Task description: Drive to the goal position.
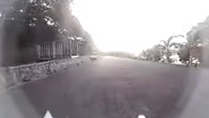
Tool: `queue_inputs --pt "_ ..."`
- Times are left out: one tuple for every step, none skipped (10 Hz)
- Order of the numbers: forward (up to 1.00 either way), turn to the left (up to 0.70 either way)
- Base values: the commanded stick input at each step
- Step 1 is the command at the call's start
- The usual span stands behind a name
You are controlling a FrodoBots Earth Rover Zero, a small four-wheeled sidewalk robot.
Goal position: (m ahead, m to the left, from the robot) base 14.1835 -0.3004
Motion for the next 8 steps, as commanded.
queue_inputs --pt "0.70 0.00" --pt "0.70 0.00" --pt "0.70 0.00" --pt "0.70 0.00" --pt "0.70 0.00" --pt "0.70 0.00" --pt "0.70 0.00" --pt "0.70 0.00"
